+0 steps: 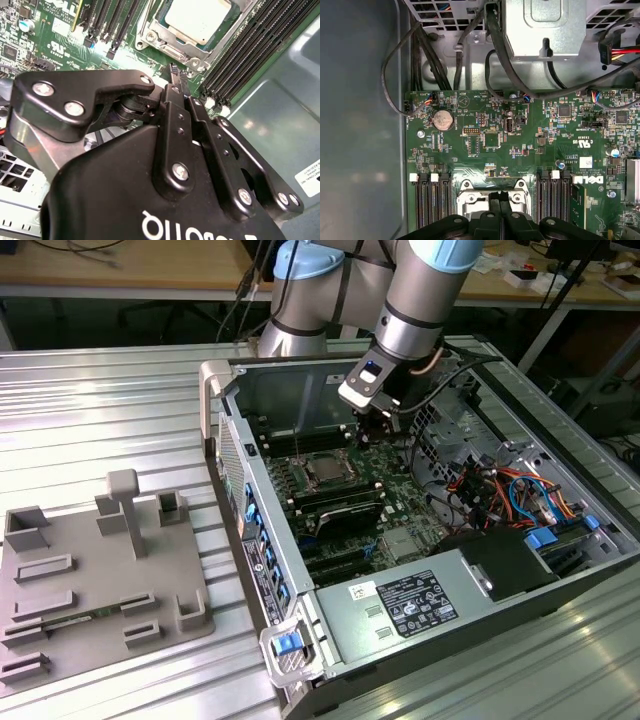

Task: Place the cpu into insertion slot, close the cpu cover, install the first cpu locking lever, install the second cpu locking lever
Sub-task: 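Close the cpu cover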

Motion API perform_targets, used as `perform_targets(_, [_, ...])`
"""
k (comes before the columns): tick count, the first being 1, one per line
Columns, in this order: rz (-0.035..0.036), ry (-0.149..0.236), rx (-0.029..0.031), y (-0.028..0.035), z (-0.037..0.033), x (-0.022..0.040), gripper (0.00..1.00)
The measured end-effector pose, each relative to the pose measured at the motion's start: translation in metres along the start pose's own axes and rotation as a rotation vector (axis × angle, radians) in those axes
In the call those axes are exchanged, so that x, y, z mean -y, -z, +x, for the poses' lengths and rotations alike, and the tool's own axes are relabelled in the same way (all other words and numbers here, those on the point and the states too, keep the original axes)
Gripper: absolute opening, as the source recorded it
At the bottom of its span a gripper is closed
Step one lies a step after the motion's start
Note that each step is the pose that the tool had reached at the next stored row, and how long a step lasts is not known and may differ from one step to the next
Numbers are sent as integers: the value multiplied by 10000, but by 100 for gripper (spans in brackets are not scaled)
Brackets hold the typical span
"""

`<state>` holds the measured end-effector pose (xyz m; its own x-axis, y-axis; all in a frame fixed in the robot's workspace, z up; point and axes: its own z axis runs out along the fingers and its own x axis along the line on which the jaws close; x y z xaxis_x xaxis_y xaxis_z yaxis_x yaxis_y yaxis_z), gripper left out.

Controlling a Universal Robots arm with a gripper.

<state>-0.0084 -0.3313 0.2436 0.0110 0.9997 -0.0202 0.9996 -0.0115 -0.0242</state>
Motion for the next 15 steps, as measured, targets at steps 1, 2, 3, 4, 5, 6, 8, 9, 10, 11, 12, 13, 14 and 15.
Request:
perform_targets(1, [0,-1,0,0,0,0,11])
perform_targets(2, [0,-1,0,0,0,0,11])
perform_targets(3, [0,-1,0,0,0,1,11])
perform_targets(4, [0,-4,0,0,0,6,11])
perform_targets(5, [0,-1,0,-1,0,33,11])
perform_targets(6, [0,-2,-1,-2,-1,64,11])
perform_targets(8, [0,0,0,-3,-1,120,11])
perform_targets(9, [-1,-1,0,-4,-2,147,11])
perform_targets(10, [0,-1,-1,-6,-2,189,11])
perform_targets(11, [-1,0,-3,-9,-3,230,11])
perform_targets(12, [-2,-2,-6,-12,-3,267,11])
perform_targets(13, [-2,-2,-6,-14,-3,294,11])
perform_targets(14, [-2,0,-6,-17,-3,325,11])
perform_targets(15, [-2,0,-7,-20,-4,350,11])
